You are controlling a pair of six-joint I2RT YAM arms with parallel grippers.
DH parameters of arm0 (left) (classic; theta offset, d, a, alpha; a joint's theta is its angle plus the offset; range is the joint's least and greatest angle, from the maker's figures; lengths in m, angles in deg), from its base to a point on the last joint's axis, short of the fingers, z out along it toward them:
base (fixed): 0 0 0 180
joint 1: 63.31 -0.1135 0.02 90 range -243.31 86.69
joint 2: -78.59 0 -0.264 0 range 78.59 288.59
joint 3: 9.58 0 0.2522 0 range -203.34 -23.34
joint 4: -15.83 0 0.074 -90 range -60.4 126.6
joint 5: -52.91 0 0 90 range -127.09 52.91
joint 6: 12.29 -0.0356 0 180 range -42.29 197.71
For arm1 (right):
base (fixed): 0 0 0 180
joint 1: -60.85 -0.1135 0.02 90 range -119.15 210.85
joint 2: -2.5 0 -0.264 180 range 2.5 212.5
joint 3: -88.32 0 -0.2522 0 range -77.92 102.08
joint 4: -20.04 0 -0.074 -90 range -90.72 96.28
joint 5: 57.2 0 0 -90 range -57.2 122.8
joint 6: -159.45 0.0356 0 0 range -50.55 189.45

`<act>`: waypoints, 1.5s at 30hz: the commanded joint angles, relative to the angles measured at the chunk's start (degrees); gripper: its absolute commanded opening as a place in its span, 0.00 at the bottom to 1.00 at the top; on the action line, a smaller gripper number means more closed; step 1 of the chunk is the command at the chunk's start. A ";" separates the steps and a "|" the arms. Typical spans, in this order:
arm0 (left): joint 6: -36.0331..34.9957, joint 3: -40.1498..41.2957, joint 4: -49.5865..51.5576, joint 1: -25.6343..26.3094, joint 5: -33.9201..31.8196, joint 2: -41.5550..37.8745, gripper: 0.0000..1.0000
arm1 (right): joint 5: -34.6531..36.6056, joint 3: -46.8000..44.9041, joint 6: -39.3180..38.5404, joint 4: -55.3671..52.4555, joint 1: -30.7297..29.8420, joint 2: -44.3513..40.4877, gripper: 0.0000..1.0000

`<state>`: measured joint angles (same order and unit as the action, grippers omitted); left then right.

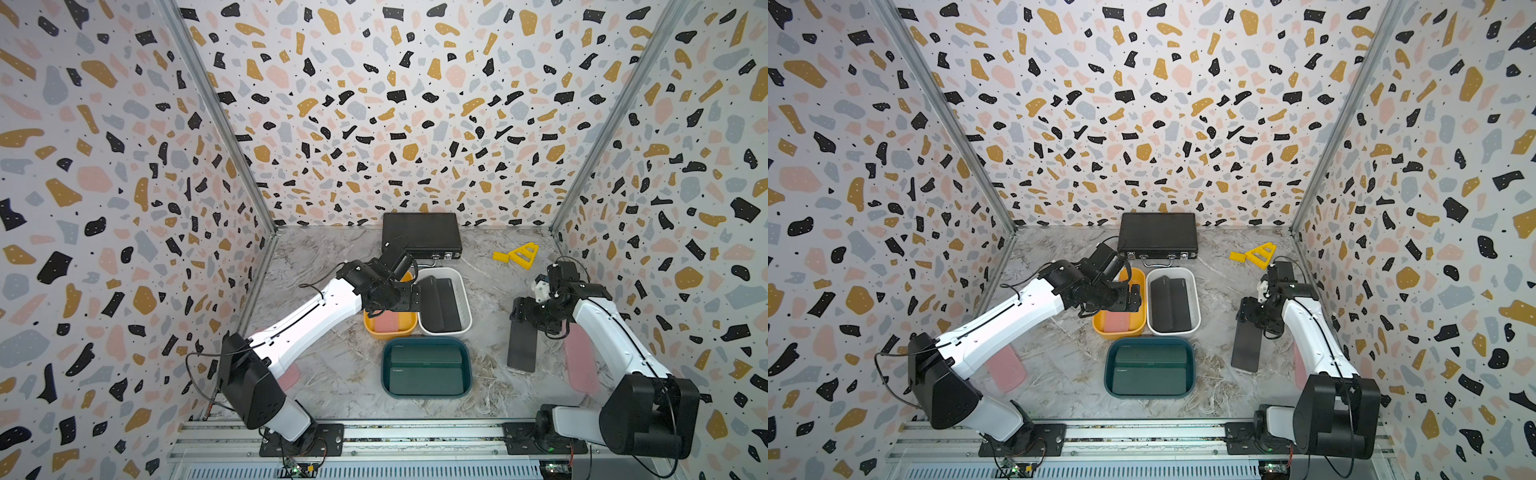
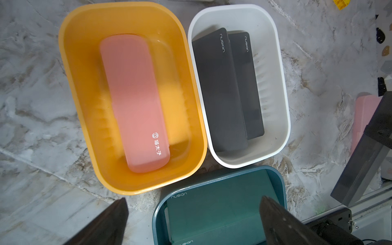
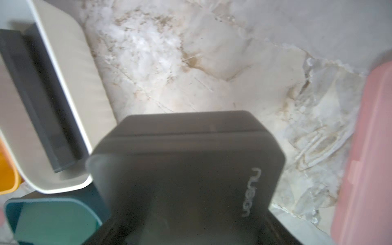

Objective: Place the pencil cases by color into the storage box
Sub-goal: Pick up the pencil case from the center of the board, then place the pencil case at the storage box.

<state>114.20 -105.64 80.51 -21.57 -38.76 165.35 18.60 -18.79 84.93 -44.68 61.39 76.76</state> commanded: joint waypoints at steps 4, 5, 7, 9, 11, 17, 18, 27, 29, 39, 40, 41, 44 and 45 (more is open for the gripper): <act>0.03 2.55 -2.15 -0.76 -1.77 -3.65 1.00 | -4.40 7.91 -0.52 -4.98 -5.84 0.19 0.50; -0.16 2.93 -2.14 -0.78 -1.95 -4.05 1.00 | -4.59 8.66 -0.46 -4.94 -6.60 0.46 0.50; -0.18 4.41 -2.87 -0.87 -2.28 -5.05 1.00 | -4.77 10.83 -0.23 -5.15 -8.35 1.69 0.50; 0.12 6.02 -3.99 -1.12 -2.20 -5.97 1.00 | -4.69 12.80 -0.22 -5.29 -10.00 3.04 0.50; 0.33 7.26 -4.67 -1.57 -2.00 -6.62 1.00 | -4.67 14.77 -0.11 -5.25 -11.47 4.82 0.50; 0.01 8.73 -4.80 -3.12 -1.67 -7.17 1.00 | -4.61 21.55 0.41 -4.62 -15.68 11.87 0.50; -0.01 8.95 -4.90 -3.57 -1.43 -7.21 1.00 | -4.66 22.69 0.67 -4.46 -16.31 13.02 0.50; 0.16 11.06 -5.77 -7.17 0.65 -8.55 1.00 | -4.66 31.28 1.80 -3.39 -19.73 22.10 0.50; 0.16 11.35 -5.95 -7.52 0.88 -8.83 1.00 | -4.63 32.50 2.07 -3.22 -20.17 23.73 0.50; -0.53 11.71 -5.97 -9.13 1.70 -9.09 1.00 | -4.86 38.95 2.75 -3.04 -22.40 31.22 0.50; -0.61 11.75 -5.97 -9.27 1.80 -9.09 1.00 | -4.73 39.41 2.74 -3.10 -22.50 31.78 0.50; -0.57 11.75 -5.92 -9.39 1.76 -9.20 1.00 | -4.70 39.85 2.79 -3.12 -22.66 32.44 0.50; -0.56 11.95 -5.92 -9.65 1.97 -9.16 1.00 | -4.88 40.77 2.88 -2.89 -23.02 33.88 0.50; -0.58 12.04 -5.96 -9.72 2.02 -9.17 1.00 | -4.95 40.96 3.10 -2.70 -23.12 34.31 0.50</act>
<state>114.33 -94.23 75.55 -30.91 -37.28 157.64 14.30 19.55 87.38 -46.95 38.72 111.33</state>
